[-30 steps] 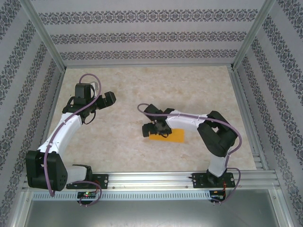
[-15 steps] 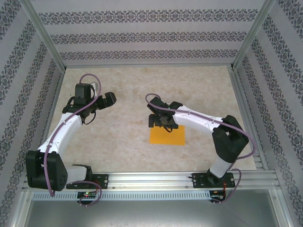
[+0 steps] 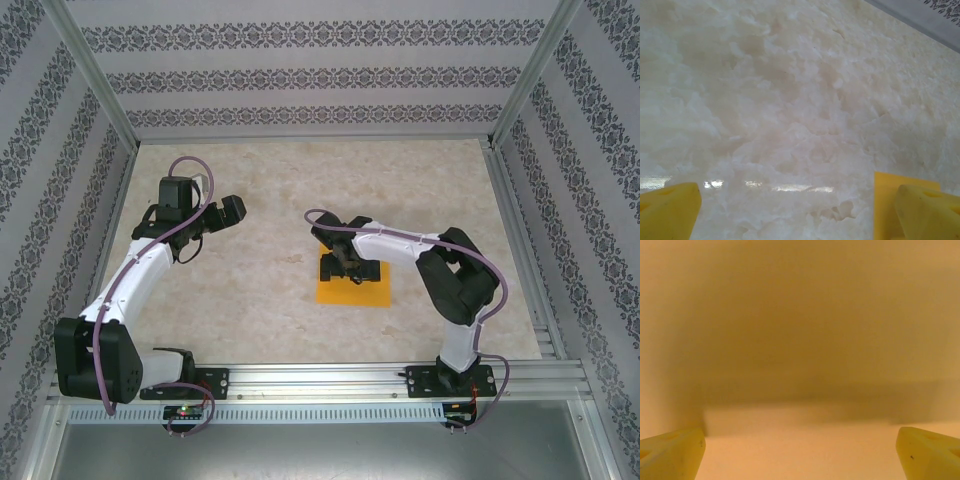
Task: Fold a paper plane with a square sheet of paper (pick it up from the middle)
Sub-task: First fold in half a square sheet of paper at the center of the table.
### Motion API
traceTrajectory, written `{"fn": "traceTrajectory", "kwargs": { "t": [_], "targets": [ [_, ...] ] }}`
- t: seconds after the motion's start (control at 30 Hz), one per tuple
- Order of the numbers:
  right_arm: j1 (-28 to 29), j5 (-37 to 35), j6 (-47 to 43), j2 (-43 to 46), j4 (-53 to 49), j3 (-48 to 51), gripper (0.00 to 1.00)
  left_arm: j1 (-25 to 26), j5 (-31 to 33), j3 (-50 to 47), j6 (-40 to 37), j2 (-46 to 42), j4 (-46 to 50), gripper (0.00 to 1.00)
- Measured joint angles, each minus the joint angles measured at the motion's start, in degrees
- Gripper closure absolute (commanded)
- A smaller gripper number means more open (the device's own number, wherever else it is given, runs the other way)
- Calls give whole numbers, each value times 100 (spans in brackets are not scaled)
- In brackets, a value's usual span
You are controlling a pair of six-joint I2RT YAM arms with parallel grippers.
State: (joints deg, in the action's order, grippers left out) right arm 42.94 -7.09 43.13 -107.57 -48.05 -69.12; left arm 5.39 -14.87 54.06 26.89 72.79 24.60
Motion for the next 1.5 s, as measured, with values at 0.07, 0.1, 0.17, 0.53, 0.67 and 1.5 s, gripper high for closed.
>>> {"fn": "traceTrajectory", "kwargs": {
  "t": [0.07, 0.1, 0.17, 0.53, 0.67, 1.5],
  "targets": [
    [-42, 101, -15, -44, 81, 24, 2, 0, -17, 0, 0, 24, 0, 0],
    [-74, 146, -17, -44, 96, 44, 2, 0, -28, 0, 0, 39, 0, 0],
    [-114, 264, -24, -39, 197, 107, 2, 0, -50, 0, 0, 57, 2, 0],
    [-184, 332, -122, 85, 527, 444, 5, 0, -118, 0, 0, 83, 4, 0],
    [-208, 313, -125, 98, 533, 476, 10, 0, -127, 0, 0, 98, 4, 0],
    [-367, 1351, 76, 1191, 2430, 1526, 62, 719, -957, -295, 459, 719, -417, 14]
  ]
}}
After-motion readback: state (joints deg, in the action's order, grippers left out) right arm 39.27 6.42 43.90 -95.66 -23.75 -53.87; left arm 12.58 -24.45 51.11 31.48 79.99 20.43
